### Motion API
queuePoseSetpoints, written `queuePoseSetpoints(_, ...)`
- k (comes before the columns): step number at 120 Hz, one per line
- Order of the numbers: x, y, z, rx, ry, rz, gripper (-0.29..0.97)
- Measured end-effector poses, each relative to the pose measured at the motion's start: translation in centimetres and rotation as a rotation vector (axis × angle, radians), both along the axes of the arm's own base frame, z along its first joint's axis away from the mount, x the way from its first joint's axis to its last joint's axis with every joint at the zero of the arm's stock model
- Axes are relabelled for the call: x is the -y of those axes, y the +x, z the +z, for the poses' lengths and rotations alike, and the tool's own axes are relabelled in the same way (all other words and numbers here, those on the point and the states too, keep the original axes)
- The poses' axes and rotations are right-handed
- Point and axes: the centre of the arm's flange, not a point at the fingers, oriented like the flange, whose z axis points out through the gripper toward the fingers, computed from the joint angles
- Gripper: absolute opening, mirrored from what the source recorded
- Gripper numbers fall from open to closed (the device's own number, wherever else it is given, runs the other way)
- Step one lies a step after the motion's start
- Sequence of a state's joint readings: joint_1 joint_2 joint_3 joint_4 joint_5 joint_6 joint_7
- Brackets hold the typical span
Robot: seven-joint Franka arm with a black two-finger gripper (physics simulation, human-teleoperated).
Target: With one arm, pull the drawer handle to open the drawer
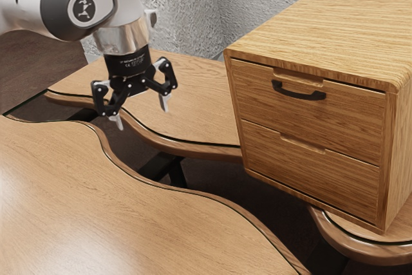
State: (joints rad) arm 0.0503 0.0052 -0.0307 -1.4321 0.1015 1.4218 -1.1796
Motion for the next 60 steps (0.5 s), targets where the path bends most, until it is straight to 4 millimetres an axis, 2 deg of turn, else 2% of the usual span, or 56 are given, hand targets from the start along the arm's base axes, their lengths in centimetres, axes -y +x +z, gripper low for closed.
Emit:
queuePoseSetpoints(18, -0.6, -0.1, 0.2, 0.01, 0.003, 0.089, 0.68)
queuePoseSetpoints(23, -0.7, -0.9, 2.4, 0.058, 0.003, 0.112, 0.68)
queuePoseSetpoints(31, -1.0, -3.0, 9.2, 0.207, 0.0, 0.147, 0.68)
queuePoseSetpoints(37, -1.0, -3.8, 12.1, 0.292, -0.003, 0.164, 0.68)
queuePoseSetpoints(47, 0.5, -3.7, 14.0, 0.385, -0.058, 0.155, 0.68)
queuePoseSetpoints(55, 2.0, -2.9, 14.4, 0.441, -0.106, 0.141, 0.68)
queuePoseSetpoints(60, 2.9, -1.3, 13.8, 0.469, -0.144, 0.131, 0.68)
